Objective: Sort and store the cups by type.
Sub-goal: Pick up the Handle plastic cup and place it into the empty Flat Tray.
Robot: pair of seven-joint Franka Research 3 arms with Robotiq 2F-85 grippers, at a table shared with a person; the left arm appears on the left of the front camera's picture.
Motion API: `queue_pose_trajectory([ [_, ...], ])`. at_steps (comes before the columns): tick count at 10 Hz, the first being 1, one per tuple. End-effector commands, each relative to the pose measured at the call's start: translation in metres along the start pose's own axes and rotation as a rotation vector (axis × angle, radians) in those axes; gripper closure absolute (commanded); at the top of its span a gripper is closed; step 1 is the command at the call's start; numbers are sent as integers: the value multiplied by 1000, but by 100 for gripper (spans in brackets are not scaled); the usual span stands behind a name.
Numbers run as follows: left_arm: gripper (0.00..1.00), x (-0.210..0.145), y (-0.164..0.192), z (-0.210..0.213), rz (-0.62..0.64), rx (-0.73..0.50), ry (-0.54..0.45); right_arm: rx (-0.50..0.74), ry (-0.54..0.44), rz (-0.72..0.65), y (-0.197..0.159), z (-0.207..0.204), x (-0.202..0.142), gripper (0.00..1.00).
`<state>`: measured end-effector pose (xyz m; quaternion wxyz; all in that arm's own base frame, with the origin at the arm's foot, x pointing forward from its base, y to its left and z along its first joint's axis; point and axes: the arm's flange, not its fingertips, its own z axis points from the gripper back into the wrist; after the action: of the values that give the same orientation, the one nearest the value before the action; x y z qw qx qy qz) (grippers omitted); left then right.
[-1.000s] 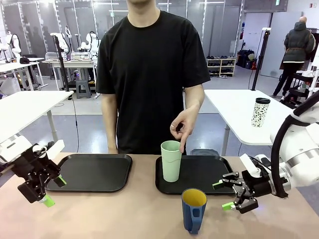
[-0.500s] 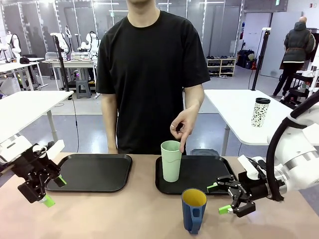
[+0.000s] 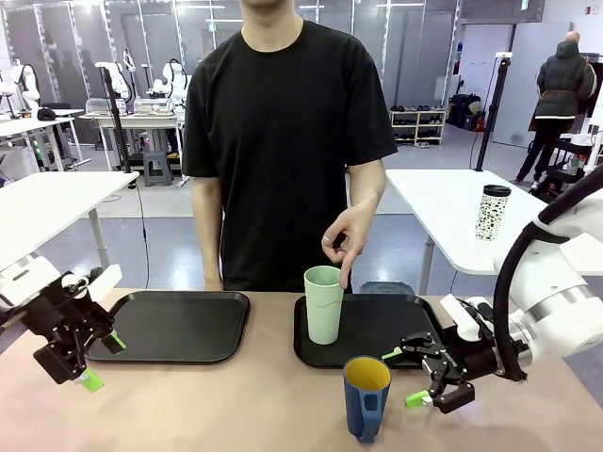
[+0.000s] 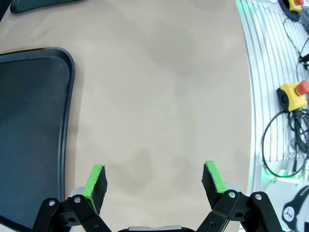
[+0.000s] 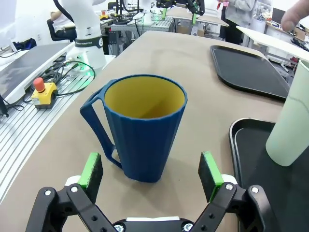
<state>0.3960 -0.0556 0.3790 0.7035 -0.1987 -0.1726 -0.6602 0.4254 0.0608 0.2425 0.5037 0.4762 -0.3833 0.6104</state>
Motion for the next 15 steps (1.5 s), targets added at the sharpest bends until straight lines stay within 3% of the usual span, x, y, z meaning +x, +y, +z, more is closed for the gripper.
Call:
queue_pose_trajectory([
  [1,0,-1,0,-3,0,17,-4,8,-5,38,5,-13,-1,0],
  [15,0,-1,0,-3,0,17,-4,111,-80,24,-7,-62,-16,0],
])
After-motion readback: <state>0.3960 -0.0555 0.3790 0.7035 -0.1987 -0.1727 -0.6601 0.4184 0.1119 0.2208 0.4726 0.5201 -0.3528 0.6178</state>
